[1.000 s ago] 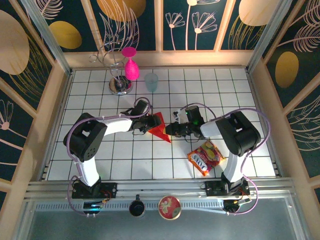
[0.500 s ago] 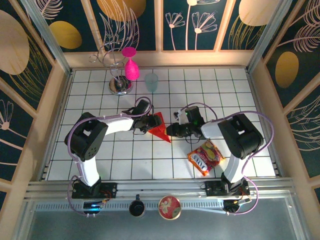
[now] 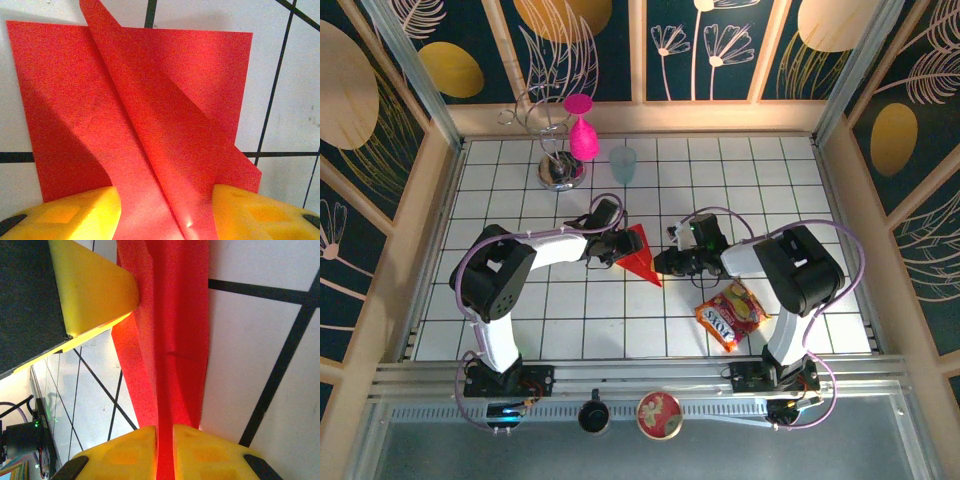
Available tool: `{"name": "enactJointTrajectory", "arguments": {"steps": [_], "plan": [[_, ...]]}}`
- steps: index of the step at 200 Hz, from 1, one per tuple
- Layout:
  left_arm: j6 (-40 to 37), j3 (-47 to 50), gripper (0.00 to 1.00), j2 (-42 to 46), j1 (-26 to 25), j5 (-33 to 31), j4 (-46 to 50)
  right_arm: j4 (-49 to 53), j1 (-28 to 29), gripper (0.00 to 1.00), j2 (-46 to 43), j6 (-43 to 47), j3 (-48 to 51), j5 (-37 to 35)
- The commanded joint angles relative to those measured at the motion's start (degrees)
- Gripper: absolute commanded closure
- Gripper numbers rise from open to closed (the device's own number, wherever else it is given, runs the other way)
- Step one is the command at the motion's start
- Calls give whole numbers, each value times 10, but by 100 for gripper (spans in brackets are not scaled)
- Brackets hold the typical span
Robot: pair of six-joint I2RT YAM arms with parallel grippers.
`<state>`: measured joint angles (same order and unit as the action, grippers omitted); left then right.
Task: Fold a paper plane with a square sheet of paper (pick it up from the middle)
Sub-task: Fourth fold the wing at the center of the table.
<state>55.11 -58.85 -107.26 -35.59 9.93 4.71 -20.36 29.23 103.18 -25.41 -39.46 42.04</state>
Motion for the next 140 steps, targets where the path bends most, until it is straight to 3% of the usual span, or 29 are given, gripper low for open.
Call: {"name": "enactJointTrajectory", "arguments": {"steps": [1,140], "plan": [[-6,35,46,-69,5,-46,90,-2,2,84,15,4,6,6],[-11,22,47,-80,5,-49,97,43,2,76,-45,40,45,20]]}}
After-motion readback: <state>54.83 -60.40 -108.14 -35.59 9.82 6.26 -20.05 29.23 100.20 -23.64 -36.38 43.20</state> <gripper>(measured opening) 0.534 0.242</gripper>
